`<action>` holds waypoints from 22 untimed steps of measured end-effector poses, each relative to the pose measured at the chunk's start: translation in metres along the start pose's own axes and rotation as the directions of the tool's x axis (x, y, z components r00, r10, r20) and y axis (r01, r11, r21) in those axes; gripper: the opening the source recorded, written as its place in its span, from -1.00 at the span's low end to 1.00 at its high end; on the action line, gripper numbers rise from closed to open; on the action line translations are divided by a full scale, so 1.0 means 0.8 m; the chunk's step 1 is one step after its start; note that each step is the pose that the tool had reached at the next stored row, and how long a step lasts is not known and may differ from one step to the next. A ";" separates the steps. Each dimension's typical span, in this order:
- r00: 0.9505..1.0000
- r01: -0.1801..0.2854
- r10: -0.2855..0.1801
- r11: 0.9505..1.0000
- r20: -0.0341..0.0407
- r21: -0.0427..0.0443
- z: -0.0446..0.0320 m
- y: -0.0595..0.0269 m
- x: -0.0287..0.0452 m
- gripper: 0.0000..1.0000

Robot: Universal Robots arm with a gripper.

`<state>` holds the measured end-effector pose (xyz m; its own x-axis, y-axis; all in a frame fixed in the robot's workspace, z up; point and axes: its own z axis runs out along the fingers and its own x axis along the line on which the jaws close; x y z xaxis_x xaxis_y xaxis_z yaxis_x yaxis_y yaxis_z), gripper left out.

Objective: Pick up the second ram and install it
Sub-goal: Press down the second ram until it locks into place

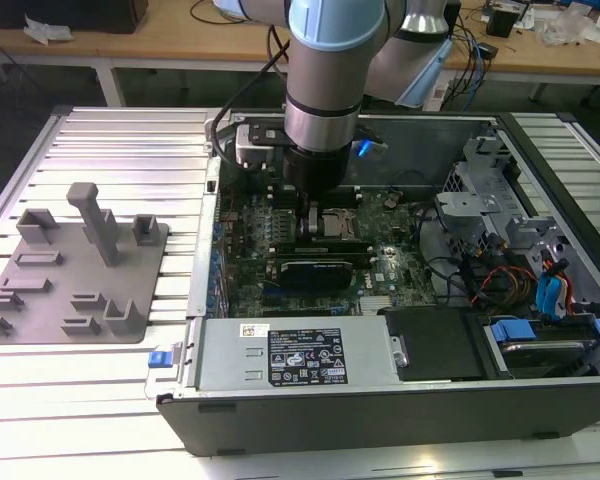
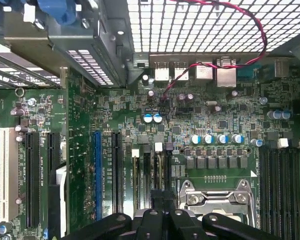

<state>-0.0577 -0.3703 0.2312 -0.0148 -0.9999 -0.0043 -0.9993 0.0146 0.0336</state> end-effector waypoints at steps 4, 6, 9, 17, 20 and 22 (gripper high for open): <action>1.000 0.000 0.000 1.000 0.000 0.000 0.0019 0.000 0.0000 -0.84; 1.000 0.000 0.000 1.000 0.000 0.000 0.0035 0.000 0.0000 -0.84; 1.000 0.000 0.000 1.000 0.000 0.000 0.0036 0.000 0.0000 -0.84; 1.000 0.000 0.000 1.000 0.000 0.000 -0.0212 0.001 -0.0002 -0.84; 1.000 0.000 0.000 1.000 0.000 0.000 -0.0215 0.000 -0.0001 -0.84; 1.000 0.000 0.000 1.000 0.000 0.000 -0.0218 -0.007 -0.0002 -0.84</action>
<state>-0.0519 -0.3703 0.2485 -0.0148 -0.9999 -0.0038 -0.9993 0.0147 0.0334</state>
